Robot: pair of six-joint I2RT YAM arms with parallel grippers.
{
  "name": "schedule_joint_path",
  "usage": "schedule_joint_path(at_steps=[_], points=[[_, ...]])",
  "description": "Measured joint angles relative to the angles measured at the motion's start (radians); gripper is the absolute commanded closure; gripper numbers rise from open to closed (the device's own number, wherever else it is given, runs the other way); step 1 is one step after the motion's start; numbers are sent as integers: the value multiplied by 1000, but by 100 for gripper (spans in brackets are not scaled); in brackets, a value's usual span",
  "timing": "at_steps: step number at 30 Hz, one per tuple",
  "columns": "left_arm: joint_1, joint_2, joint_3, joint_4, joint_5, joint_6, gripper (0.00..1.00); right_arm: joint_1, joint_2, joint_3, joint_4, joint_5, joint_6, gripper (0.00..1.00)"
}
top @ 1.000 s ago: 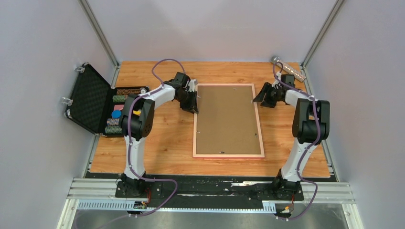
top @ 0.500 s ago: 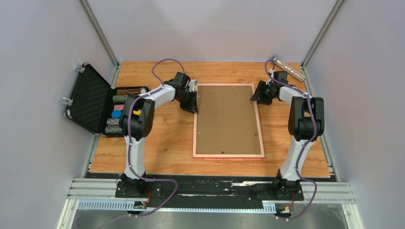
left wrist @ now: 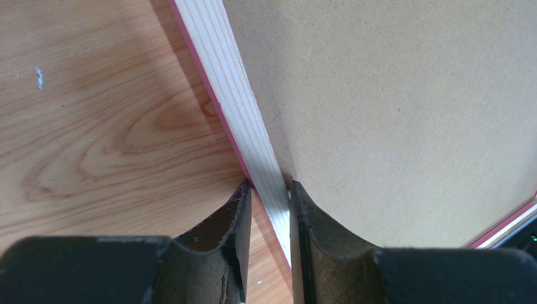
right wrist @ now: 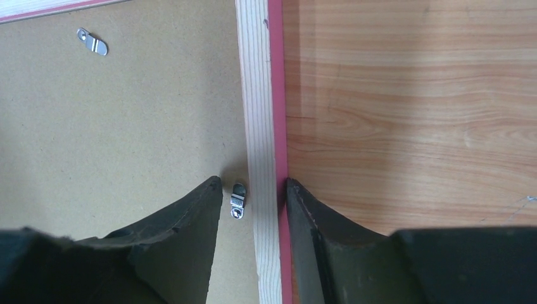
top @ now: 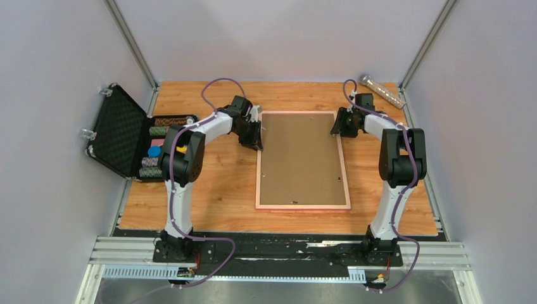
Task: Put the photo into the frame
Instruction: Install the photo frame at the center of the board.
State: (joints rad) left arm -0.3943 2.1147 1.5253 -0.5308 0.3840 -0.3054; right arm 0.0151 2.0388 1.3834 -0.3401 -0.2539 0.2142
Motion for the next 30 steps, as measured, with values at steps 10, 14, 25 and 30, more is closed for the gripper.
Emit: schedule_joint_path(at_steps=[10, 14, 25, 30], points=[[0, 0, 0, 0, 0, 0, 100, 3, -1, 0, 0, 11, -16, 57], [0, 0, 0, 0, 0, 0, 100, 3, -1, 0, 0, 11, -27, 57], [2, 0, 0, 0, 0, 0, 100, 1, -1, 0, 4, -7, -61, 58], [3, 0, 0, 0, 0, 0, 100, -15, -1, 0, 0, -35, -82, 57]])
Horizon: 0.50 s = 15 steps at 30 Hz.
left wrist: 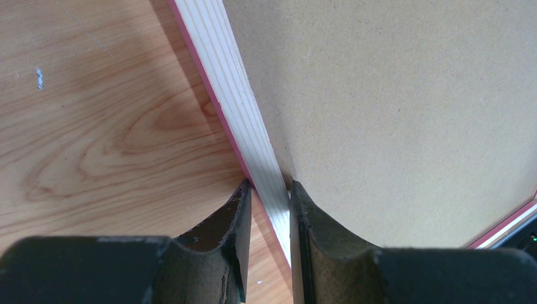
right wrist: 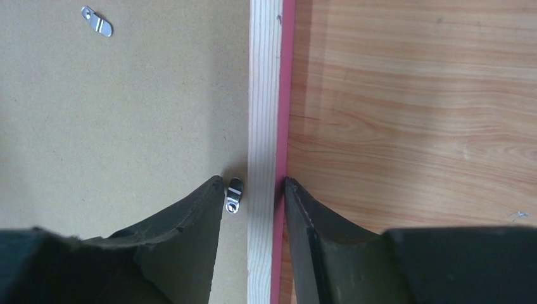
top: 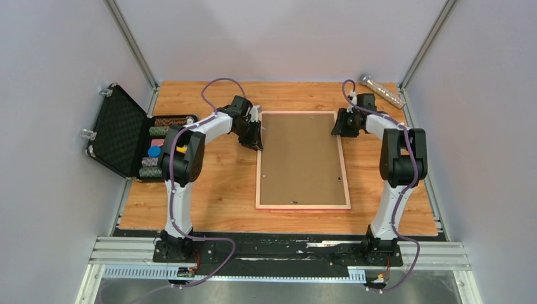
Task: Put the photo into the frame
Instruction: Install the photo frame at the center of the board.
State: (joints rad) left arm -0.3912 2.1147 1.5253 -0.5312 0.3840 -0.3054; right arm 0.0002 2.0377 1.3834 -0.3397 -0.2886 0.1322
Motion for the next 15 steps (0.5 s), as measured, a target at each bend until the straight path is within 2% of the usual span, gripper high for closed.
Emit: schedule_joint_path(at_steps=[11, 15], points=[[0, 0, 0, 0, 0, 0, 100, -30, 0, 0, -22, -61, -28, 58], [0, 0, 0, 0, 0, 0, 100, -30, 0, 0, -23, -63, -29, 61]])
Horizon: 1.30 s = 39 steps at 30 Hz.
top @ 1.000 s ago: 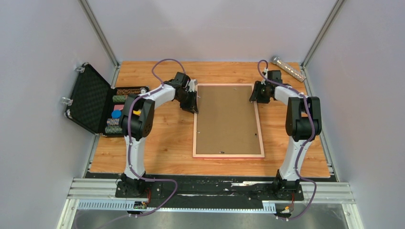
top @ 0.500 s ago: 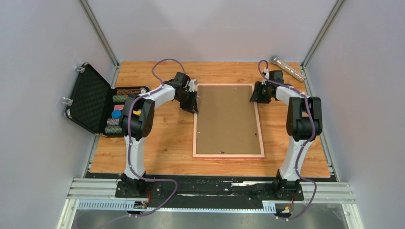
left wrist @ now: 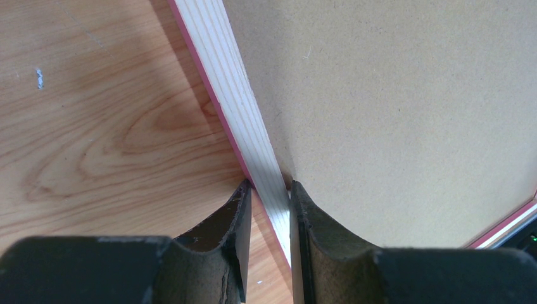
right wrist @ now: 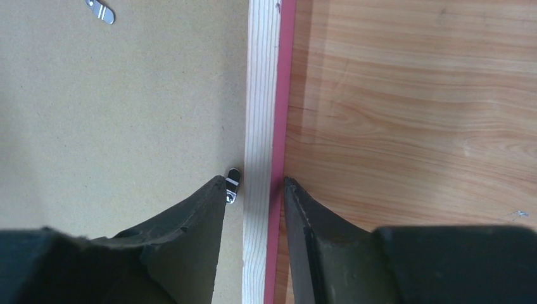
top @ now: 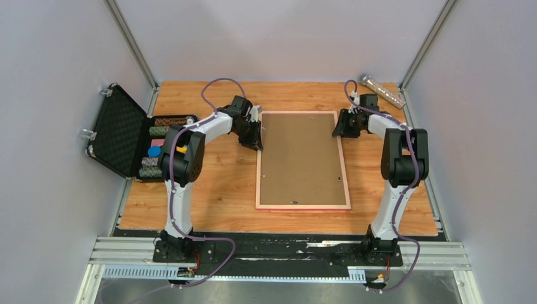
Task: Put the photo into the frame
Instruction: Install the photo frame at the center of the board.
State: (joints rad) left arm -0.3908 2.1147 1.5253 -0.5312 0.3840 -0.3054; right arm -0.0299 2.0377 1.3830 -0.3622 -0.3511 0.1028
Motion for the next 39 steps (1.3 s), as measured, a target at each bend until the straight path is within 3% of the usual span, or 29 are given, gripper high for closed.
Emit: schedule_joint_path(at_steps=[20, 28, 39], points=[[4, 0, 0, 0, 3, 0, 100, -43, 0, -2, -25, -80, -35, 68], [5, 0, 0, 1, 2, 0, 100, -55, 0, -3, -34, -108, -32, 54], [5, 0, 2, 0, 2, 0, 100, -49, 2, 11, -43, -124, 18, 53]])
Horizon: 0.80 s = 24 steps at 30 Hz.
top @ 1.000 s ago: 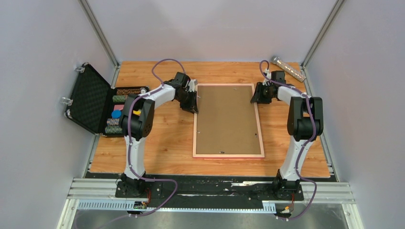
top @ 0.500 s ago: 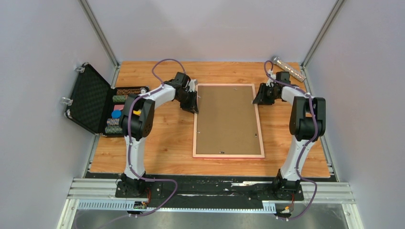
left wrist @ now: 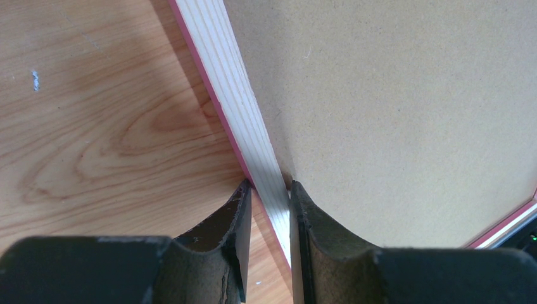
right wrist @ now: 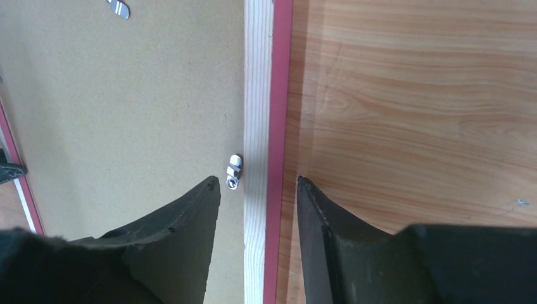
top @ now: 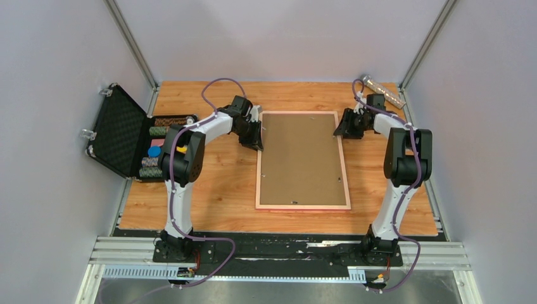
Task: Put the photo into the frame
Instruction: Install the photo frame at the center of the board.
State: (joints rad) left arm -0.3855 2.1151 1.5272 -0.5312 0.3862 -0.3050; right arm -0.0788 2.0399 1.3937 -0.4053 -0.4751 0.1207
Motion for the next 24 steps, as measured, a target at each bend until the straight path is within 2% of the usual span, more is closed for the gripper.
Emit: schedule_joint_path(at_steps=[17, 24], points=[[1, 0, 0, -1, 0, 0, 100, 89, 3, 18, -2, 186, 0, 62], [2, 0, 0, -2, 1, 0, 100, 97, 3, 21, -2, 207, 0, 68]])
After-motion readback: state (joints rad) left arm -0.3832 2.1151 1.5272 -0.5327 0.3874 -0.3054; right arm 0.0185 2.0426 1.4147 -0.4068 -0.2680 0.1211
